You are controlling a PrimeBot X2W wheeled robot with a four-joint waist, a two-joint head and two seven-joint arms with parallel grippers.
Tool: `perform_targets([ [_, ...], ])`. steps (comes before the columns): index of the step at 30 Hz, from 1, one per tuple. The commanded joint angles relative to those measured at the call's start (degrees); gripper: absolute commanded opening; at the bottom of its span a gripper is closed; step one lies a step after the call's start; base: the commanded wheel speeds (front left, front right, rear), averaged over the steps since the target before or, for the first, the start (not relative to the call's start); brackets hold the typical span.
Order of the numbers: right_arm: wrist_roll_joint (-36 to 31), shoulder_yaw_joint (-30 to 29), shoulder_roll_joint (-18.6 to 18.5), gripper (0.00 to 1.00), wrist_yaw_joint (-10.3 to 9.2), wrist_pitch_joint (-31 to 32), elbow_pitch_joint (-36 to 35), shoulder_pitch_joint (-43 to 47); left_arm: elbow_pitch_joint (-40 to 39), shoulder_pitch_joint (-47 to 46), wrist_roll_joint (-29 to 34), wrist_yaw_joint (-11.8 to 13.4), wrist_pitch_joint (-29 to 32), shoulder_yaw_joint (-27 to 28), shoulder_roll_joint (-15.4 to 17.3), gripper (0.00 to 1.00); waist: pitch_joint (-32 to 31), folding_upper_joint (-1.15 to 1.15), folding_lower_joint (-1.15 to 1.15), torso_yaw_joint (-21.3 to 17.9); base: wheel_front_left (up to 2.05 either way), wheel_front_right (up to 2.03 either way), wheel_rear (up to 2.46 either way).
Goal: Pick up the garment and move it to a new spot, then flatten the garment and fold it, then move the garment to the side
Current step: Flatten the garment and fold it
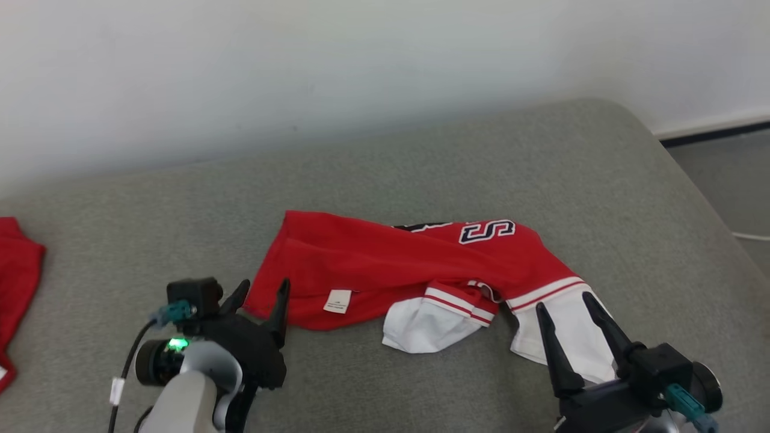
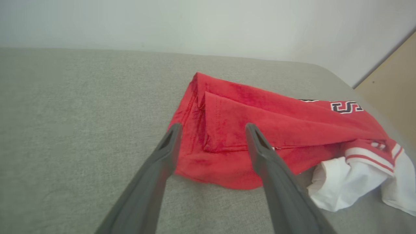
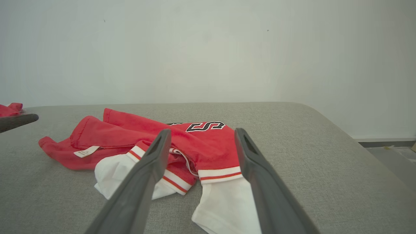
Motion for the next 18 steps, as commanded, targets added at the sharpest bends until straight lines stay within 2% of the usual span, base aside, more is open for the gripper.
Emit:
perform_targets([
  [1, 0.50, 1.02, 0.15, 1.00, -0.15, -0.30, 0.21, -1.48, 2.92, -2.99, -0.46, -0.34, 0.66, -0.81, 0.46, 1.00, 4.61, -0.01, -0.01, -4.53, 0.00, 0.00, 0.00],
  [8, 1.40, 2.28, 0.32, 1.00, -0.15, -1.10, 1.63, -3.25, 11.55, -8.41, -0.49, 0.00, 0.16, -1.64, 1.43, 1.00, 6.52, -0.01, -0.01, -7.01, 0.00, 0.00, 0.00],
  [12, 1.46, 2.34, 0.52, 1.00, -0.15, -1.51, 2.09, -3.70, 15.88, -10.37, -0.18, 1.95, 0.11, -1.35, 1.94, 1.00, 6.90, -0.01, -0.01, -7.56, 0.00, 0.00, 0.00],
  [17, 1.60, 2.12, 0.62, 1.00, -0.15, -1.84, 2.53, -3.80, 19.25, -12.64, -1.08, 1.64, -0.17, -1.70, 1.54, 1.00, 7.29, -0.01, -0.01, -7.52, 0.00, 0.00, 0.00],
  [18, 1.60, 2.08, 0.66, 1.00, -0.15, -1.94, 2.64, -3.86, 19.71, -12.96, -1.12, 1.53, -0.29, -1.90, 1.45, 0.84, 7.30, -0.01, -0.01, -7.42, 0.00, 0.00, 0.00],
])
